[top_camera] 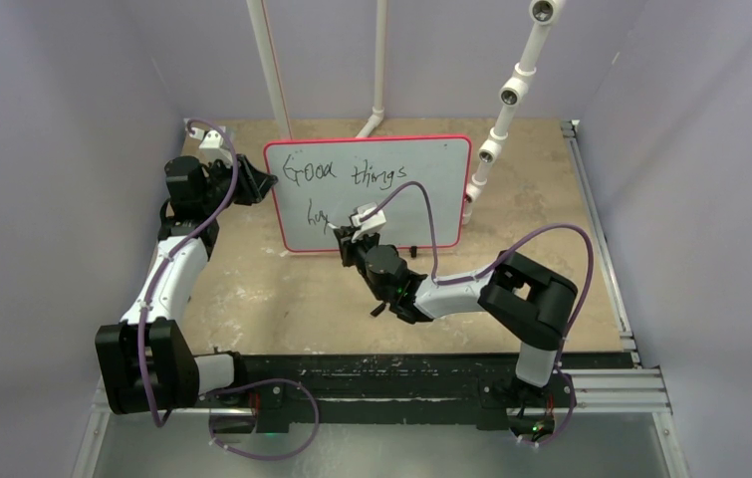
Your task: Write a sentence on the whiteboard
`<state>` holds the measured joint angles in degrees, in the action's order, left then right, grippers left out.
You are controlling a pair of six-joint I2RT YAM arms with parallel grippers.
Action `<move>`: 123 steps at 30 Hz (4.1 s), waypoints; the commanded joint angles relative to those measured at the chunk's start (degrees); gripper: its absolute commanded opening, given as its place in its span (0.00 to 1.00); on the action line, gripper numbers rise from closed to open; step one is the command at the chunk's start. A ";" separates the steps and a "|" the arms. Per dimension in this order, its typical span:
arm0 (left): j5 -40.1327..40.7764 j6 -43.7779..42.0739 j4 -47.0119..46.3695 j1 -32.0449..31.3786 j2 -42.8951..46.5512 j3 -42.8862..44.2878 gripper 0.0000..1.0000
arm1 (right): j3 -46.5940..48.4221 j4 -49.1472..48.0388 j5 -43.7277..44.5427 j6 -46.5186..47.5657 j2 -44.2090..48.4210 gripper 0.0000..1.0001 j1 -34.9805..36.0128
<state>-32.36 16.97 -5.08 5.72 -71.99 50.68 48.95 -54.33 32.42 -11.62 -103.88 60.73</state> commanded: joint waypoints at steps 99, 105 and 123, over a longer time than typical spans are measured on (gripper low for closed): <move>-0.61 0.08 -2.13 -0.03 1.45 -0.61 0.30 | -2.48 -2.58 9.37 3.55 4.26 0.00 0.97; -0.60 0.08 -2.12 -0.04 1.28 -0.56 0.29 | -1.89 -2.52 8.23 2.99 2.91 0.00 0.97; -0.82 0.19 -2.26 -0.03 1.23 -0.57 0.30 | 1.72 -5.36 4.72 5.21 0.00 0.00 0.97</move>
<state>-32.36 16.97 -5.08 5.72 -71.99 50.68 48.34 -56.73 37.71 -7.92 -103.07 61.89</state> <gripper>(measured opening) 0.295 0.118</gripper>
